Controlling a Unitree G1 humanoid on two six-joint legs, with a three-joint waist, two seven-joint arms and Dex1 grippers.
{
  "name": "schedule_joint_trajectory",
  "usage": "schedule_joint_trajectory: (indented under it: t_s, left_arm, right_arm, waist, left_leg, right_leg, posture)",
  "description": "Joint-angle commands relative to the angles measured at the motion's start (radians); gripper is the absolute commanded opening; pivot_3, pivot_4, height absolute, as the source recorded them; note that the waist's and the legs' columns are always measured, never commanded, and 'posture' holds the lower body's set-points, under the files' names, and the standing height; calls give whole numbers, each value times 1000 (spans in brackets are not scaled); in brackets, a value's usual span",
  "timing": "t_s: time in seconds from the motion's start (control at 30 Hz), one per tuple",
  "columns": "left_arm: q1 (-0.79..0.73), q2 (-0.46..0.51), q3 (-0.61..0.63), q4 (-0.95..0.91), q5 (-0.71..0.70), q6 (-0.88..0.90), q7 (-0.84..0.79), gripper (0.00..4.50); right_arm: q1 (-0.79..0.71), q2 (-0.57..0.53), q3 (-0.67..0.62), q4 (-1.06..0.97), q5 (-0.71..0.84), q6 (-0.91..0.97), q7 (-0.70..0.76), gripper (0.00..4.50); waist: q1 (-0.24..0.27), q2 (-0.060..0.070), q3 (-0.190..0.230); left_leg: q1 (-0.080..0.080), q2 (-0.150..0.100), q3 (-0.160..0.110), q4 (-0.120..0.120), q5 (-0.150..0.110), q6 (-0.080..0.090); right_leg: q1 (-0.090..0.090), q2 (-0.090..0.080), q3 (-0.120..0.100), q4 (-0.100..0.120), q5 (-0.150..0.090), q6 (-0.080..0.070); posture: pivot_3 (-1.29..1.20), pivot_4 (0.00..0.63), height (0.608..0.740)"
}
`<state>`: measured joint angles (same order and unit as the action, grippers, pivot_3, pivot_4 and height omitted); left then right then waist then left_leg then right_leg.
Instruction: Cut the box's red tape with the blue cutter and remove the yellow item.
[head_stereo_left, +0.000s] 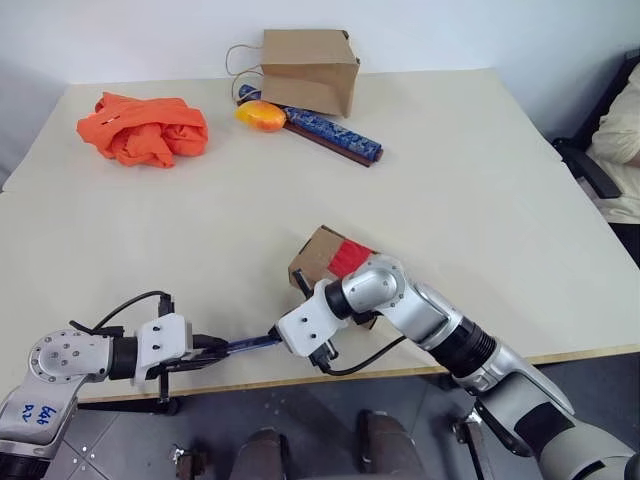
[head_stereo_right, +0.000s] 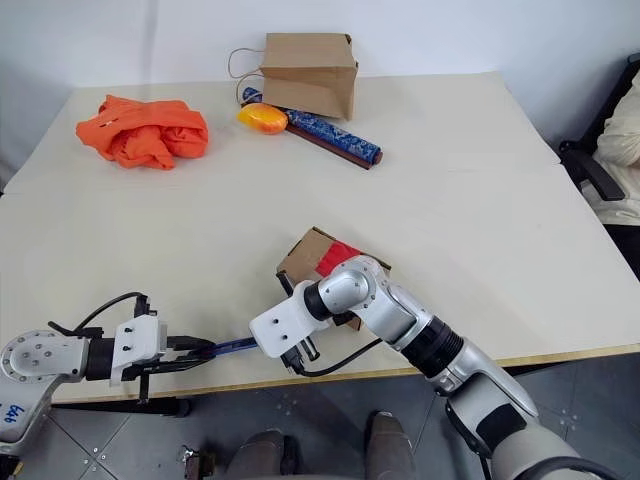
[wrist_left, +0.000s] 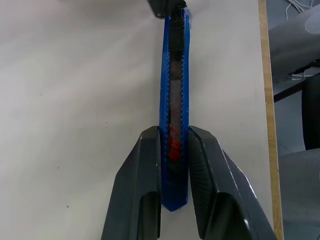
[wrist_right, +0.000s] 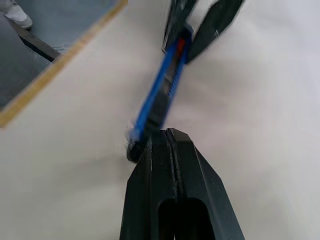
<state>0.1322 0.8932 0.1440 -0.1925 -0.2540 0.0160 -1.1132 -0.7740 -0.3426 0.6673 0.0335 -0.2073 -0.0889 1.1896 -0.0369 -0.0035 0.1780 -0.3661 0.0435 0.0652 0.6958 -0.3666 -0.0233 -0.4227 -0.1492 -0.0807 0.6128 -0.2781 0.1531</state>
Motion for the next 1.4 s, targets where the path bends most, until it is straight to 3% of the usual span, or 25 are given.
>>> schedule_joint_trajectory:
  t_s: [0.03,0.47,0.93,1.17,1.4]
  left_arm:
    - [26,11,-13,-5,13,27,1,444]
    - [9,6,-19,-14,11,44,1,444]
    - [-1,-8,-27,-11,12,37,9,444]
    - [-6,-16,-22,3,11,33,18,444]
    - [-20,-28,-44,11,18,32,25,444]
  right_arm:
    - [11,-2,-12,-42,23,-21,11,29]
    - [20,38,21,48,-14,-53,-15,29]
    - [-29,178,49,132,-25,-68,-31,29]
    - [-29,147,-49,37,74,55,11,29]
    - [-24,81,-36,31,49,38,33,29]
  waist:
    - [0,0,0]
    - [1,0,0]
    - [2,0,0]
    - [6,0,0]
    - [7,0,0]
  left_leg:
    - [0,0,0,0,0,0]
    - [0,0,1,0,0,0]
    - [0,1,2,1,0,-1]
    - [0,1,2,1,0,-1]
    - [0,1,2,1,0,-1]
  right_leg:
    - [0,0,0,0,0,0]
    - [-1,0,0,1,0,-1]
    - [-3,0,0,6,-1,-1]
    - [-3,0,0,6,-1,-2]
    - [-3,0,0,6,-1,-2]
  posture:
    - [0,150,740]
    - [0,150,740]
    - [0,150,740]
    - [0,150,740]
    - [0,150,740]
